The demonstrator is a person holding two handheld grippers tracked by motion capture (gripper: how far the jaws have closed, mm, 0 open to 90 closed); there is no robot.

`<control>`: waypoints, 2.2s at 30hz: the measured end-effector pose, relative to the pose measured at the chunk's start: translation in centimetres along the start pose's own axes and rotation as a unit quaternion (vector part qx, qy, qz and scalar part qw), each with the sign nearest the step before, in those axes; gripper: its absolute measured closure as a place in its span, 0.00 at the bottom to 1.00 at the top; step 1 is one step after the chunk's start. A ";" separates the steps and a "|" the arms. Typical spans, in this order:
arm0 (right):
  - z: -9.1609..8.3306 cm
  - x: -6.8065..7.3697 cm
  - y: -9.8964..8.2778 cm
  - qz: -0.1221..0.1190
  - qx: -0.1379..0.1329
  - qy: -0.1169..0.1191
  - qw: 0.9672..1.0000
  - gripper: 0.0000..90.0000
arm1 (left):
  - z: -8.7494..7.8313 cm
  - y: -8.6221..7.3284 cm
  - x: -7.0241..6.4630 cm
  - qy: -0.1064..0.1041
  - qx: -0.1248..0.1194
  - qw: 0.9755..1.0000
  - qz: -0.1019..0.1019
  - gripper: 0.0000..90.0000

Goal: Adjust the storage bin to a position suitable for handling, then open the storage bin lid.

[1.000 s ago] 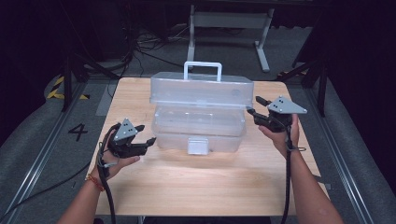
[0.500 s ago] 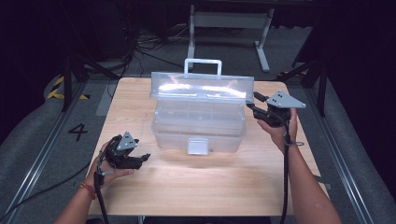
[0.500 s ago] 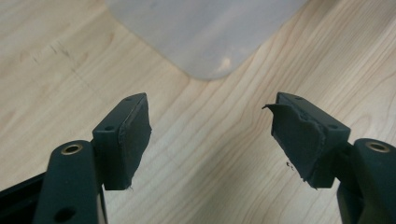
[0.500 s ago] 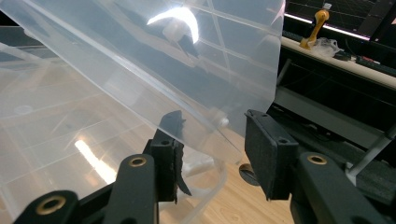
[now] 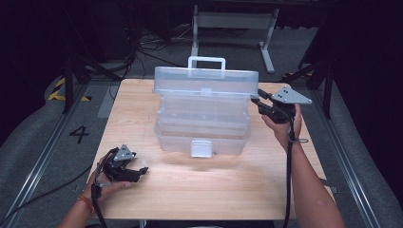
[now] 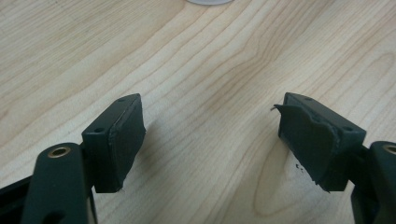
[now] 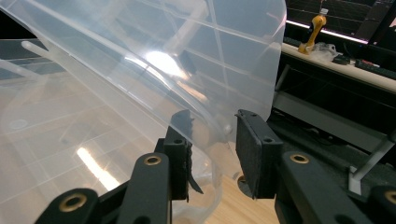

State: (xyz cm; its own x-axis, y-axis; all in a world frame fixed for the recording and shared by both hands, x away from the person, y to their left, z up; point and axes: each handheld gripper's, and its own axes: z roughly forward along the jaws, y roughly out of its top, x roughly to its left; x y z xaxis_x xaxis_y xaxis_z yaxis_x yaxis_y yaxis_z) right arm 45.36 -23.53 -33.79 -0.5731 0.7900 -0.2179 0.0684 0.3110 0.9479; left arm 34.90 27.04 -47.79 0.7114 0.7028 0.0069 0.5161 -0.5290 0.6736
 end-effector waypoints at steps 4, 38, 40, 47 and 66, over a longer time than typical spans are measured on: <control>0.1 -0.1 0.1 -0.004 -0.003 -0.010 1.000 0.82 | -0.1 -0.3 0.3 0.004 -0.006 1.000 -0.002 0.25; 2.3 -1.4 2.0 0.029 -0.014 -0.067 0.997 0.93 | 0.1 -0.4 0.4 -0.003 -0.010 1.000 -0.014 0.23; 2.5 -1.4 2.2 0.027 -0.013 -0.069 0.997 0.93 | 0.1 -0.4 0.5 -0.001 -0.012 1.000 -0.009 0.23; 2.9 -1.9 2.5 0.037 -0.012 -0.070 0.997 0.93 | 0.1 -0.4 0.5 -0.002 -0.012 1.000 -0.010 0.23; 3.8 -3.0 2.9 0.048 -0.012 -0.059 0.997 0.94 | 0.1 -0.4 0.5 -0.002 -0.012 1.000 -0.010 0.23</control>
State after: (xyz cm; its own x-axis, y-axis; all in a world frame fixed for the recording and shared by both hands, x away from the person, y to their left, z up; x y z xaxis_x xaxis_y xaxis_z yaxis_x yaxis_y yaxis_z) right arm 50.33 -22.98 -31.26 -0.4648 0.8724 -0.1512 0.0977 0.2202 0.9705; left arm 35.11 27.57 -48.11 0.7031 0.7110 -0.0088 0.5178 -0.5035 0.6917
